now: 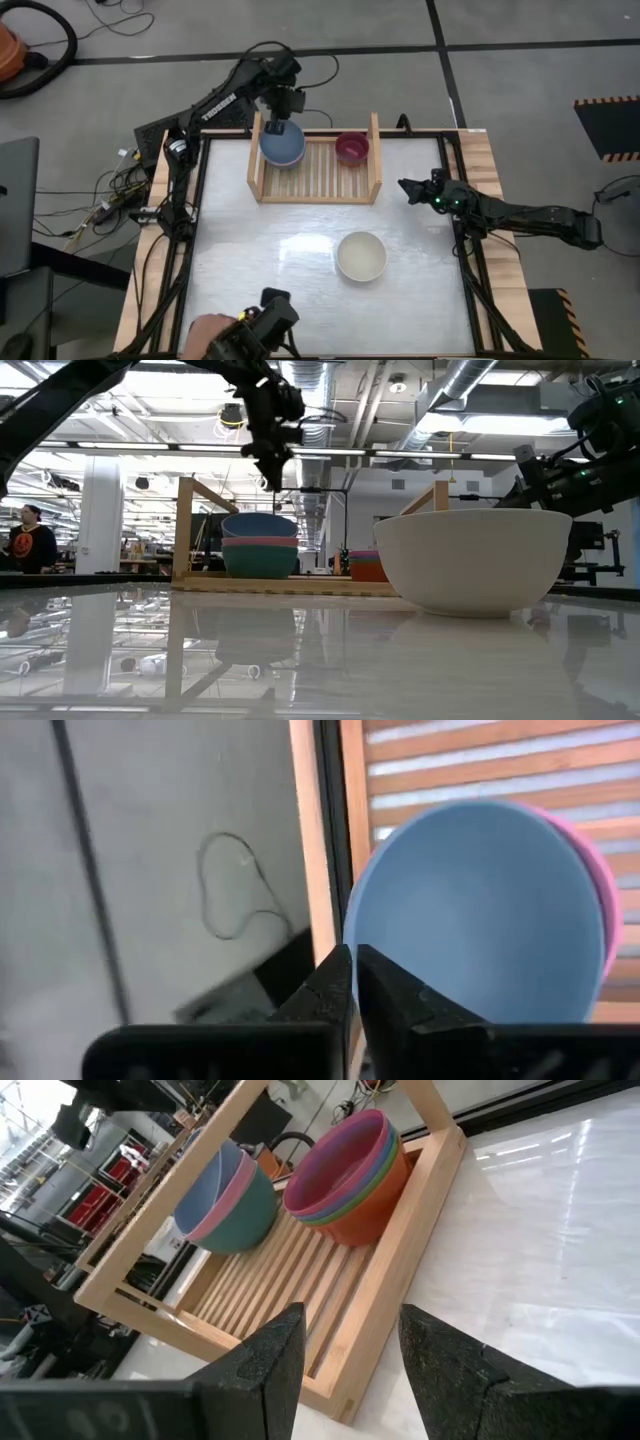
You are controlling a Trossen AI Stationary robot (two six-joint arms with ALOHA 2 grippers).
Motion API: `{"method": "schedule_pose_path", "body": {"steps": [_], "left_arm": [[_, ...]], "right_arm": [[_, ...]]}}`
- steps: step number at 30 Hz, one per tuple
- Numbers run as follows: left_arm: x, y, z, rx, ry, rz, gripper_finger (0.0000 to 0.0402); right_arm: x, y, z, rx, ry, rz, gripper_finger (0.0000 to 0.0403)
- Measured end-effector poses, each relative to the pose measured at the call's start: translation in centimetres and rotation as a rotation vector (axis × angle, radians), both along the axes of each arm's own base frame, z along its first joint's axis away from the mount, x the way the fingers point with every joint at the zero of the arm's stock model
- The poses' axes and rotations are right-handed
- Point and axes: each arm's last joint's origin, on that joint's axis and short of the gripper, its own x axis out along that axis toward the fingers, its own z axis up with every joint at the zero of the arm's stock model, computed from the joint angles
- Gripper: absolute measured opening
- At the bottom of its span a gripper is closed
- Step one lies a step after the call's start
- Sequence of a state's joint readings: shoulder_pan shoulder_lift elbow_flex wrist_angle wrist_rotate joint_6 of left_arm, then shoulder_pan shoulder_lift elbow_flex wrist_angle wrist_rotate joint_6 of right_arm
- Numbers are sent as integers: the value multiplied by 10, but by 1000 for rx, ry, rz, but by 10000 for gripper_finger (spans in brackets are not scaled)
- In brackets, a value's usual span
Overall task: Place and stack bowls onto a shelf
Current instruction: Stack the large blue bowl on top of the large pink bowl on the shelf
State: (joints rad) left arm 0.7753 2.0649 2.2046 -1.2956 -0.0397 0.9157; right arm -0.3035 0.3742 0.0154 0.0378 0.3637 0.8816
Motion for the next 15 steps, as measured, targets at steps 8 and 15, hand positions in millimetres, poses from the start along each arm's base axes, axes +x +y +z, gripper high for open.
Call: {"method": "schedule_pose_path", "body": {"steps": [8, 15], "left_arm": [[-13, 17, -27, -63, 21, 90, 0], [-13, 24, -45, -75, 5, 91, 0]], "right_arm": [[1, 0, -3, 9, 26, 0, 189], [1, 0, -3, 8, 25, -1, 189]]}}
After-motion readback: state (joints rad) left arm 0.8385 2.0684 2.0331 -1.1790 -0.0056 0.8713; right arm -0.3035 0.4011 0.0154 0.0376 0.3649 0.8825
